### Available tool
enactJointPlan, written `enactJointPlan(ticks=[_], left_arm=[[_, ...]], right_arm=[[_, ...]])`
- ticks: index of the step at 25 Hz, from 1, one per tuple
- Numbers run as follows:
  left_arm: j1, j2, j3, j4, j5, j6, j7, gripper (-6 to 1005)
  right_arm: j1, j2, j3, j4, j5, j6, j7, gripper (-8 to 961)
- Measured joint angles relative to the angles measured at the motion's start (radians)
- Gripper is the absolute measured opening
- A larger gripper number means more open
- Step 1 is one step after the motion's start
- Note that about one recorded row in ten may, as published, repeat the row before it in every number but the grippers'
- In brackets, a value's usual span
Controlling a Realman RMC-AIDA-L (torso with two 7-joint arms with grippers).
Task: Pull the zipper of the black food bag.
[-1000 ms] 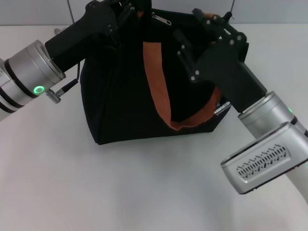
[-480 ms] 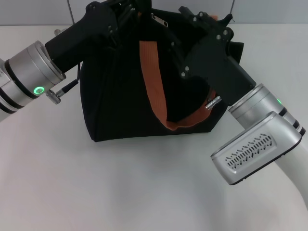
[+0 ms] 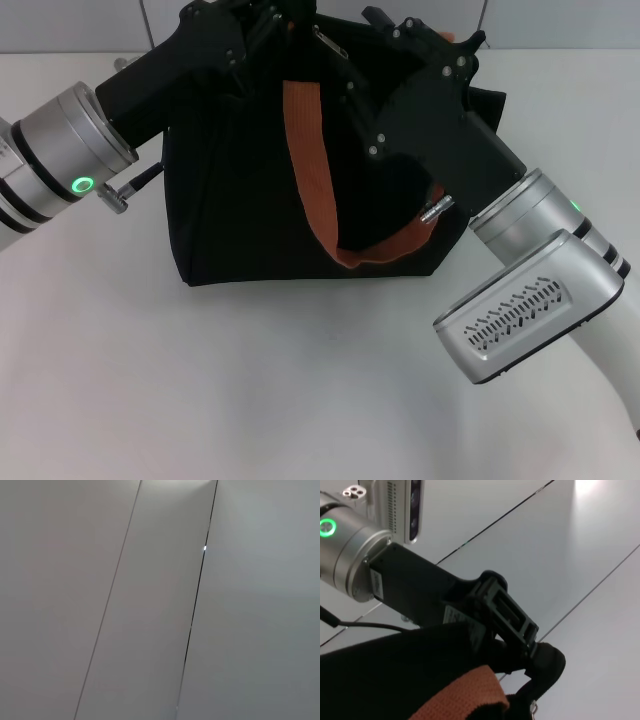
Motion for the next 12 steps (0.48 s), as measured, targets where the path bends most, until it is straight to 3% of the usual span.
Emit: enactJointPlan(ticks=[12], left_arm=[[-0.003,0.0,-0.004,0.001,0.0,-0.017,0.0,93]], right_arm=[[0.008,0.0,0.001,0.002,-0.014,-0.005,-0.024,438]])
